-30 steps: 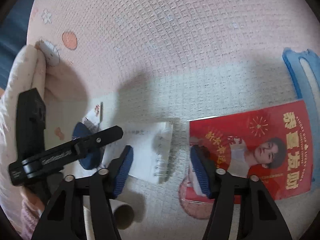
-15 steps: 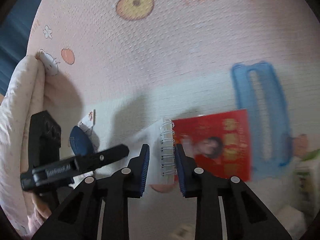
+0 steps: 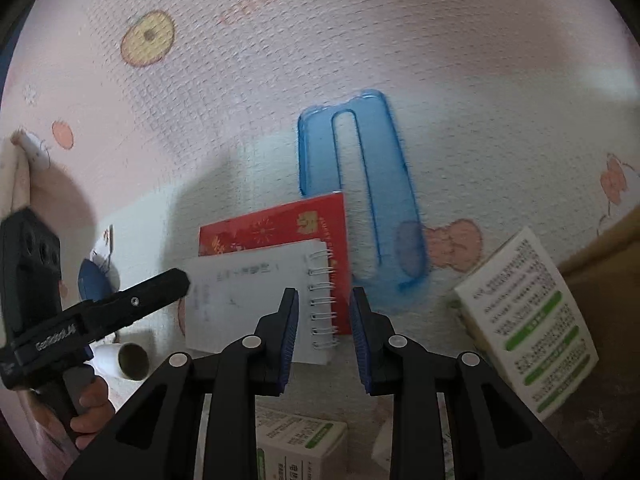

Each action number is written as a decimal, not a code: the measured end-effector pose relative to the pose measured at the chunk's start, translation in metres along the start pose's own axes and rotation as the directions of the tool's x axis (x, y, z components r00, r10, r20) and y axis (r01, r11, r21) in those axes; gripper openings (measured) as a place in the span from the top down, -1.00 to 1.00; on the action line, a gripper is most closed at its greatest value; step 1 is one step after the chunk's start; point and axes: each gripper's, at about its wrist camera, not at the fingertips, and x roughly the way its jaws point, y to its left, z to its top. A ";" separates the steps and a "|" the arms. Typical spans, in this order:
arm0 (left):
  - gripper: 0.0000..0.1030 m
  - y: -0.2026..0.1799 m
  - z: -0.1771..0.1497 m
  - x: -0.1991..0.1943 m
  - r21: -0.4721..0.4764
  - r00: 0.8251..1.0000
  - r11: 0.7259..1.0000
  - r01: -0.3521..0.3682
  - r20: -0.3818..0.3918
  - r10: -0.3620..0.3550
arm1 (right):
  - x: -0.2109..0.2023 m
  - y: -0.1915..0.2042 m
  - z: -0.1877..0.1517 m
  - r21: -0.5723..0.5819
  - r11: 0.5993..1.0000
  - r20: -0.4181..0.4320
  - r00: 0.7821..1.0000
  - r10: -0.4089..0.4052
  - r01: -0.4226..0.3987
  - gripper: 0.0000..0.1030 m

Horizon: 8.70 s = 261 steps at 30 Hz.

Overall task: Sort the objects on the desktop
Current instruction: 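Close the right gripper on the spiral edge of the white notepad, then carry the notepad onto the red packet and open the right gripper, then move the open right gripper down to the white paper roll, then close the right gripper on the paper roll and lift it, then carry the paper roll over the cardboard box and lower it in, then open the right gripper to release the paper roll into the box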

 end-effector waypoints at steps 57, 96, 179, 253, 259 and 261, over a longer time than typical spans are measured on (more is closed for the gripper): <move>0.27 -0.037 -0.039 0.000 0.219 0.994 0.971 -0.097 -0.021 0.104 | -0.050 -0.007 0.001 -0.006 0.994 -0.002 0.994 -0.108 0.108 0.00; -0.06 -0.060 -0.129 -0.043 0.308 0.995 0.946 -0.098 0.000 0.103 | -0.079 -0.008 -0.096 -0.014 0.995 0.002 0.995 0.097 -0.097 0.50; 0.26 -0.074 -0.106 -0.057 0.282 0.997 0.959 -0.017 0.071 -0.003 | -0.076 0.000 -0.078 0.047 0.979 0.047 0.979 0.196 -0.198 0.59; -0.10 -0.520 -0.165 0.073 0.828 0.947 0.459 0.321 -0.274 -0.168 | -0.351 -0.245 -0.097 0.633 0.731 0.325 0.770 -0.549 0.254 -0.25; -0.19 -0.484 -0.161 0.029 0.846 0.971 0.485 0.224 -0.151 -0.185 | -0.361 -0.216 -0.100 0.586 0.773 0.364 0.774 -0.519 0.243 -0.30; -0.21 -0.470 -0.153 0.014 0.830 0.968 0.506 0.234 -0.151 -0.201 | -0.362 -0.205 -0.102 0.577 0.778 0.366 0.773 -0.517 0.247 -0.30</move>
